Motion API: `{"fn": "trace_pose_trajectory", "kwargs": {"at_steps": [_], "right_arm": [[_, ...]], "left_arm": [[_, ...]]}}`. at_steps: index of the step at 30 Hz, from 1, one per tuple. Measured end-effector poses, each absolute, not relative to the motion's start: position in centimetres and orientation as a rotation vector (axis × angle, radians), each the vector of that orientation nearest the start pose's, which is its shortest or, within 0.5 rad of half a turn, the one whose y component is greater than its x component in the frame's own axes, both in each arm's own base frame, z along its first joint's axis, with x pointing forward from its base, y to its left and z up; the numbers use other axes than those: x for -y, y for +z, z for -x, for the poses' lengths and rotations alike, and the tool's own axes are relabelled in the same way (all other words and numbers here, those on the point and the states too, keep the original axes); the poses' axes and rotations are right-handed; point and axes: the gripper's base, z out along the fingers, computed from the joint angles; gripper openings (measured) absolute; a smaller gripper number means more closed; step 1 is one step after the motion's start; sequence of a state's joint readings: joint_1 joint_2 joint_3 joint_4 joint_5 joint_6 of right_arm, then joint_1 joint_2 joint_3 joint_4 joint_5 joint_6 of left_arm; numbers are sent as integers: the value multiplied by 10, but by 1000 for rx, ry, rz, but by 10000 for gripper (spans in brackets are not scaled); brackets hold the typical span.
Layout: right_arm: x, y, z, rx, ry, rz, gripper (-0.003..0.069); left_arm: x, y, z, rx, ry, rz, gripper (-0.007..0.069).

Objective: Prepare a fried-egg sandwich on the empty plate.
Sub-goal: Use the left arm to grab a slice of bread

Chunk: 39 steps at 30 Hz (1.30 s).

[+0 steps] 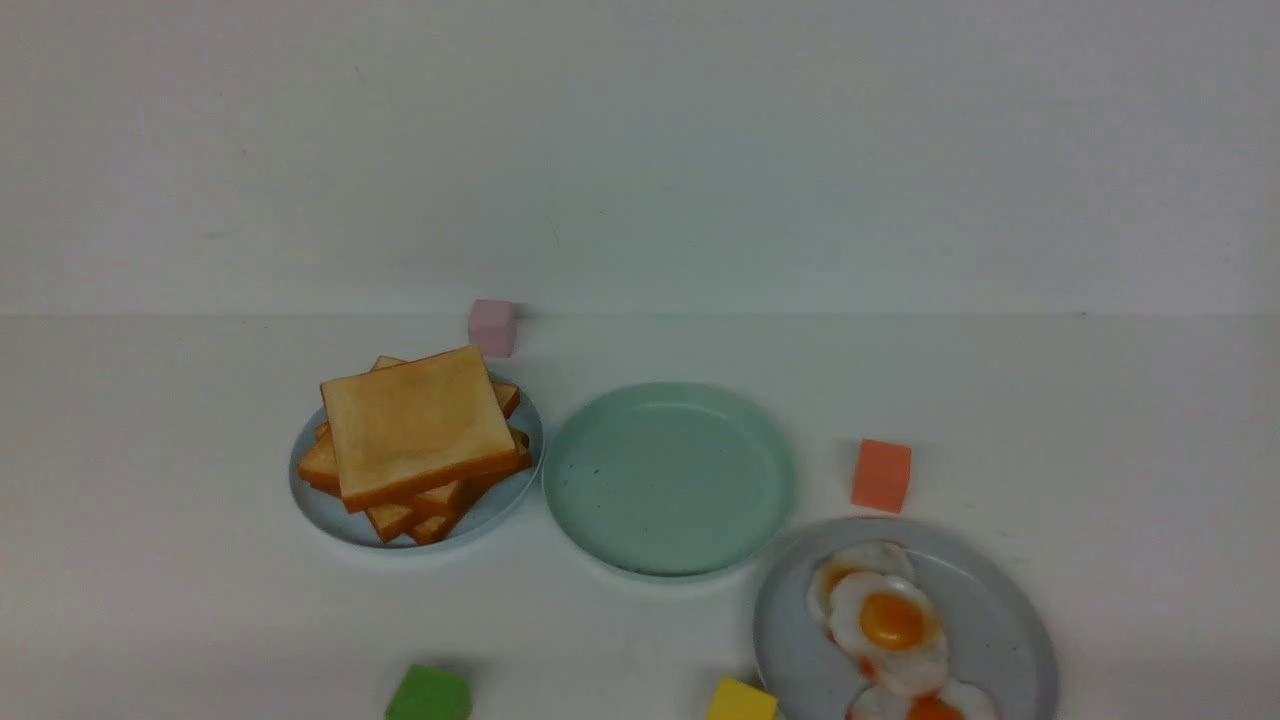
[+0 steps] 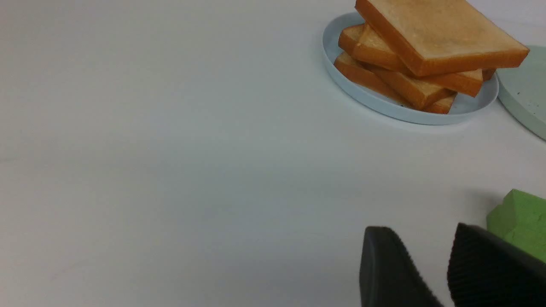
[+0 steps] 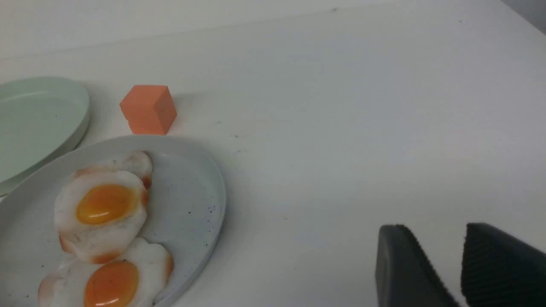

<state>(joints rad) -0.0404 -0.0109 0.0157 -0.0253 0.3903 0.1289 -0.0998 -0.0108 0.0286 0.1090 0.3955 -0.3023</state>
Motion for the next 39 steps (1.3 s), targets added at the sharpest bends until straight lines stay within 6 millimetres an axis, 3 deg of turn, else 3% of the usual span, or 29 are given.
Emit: {"fn": "trace_pose_trajectory", "kwargs": {"at_steps": [33, 39], "right_arm": [[3, 174, -52, -1872, 36, -144, 237], [3, 179, -55, -1780, 43, -137, 238]], "left_arm": [[1, 169, -52, -1892, -166, 125, 238], [3, 180, -55, -1773, -204, 118, 238]]}}
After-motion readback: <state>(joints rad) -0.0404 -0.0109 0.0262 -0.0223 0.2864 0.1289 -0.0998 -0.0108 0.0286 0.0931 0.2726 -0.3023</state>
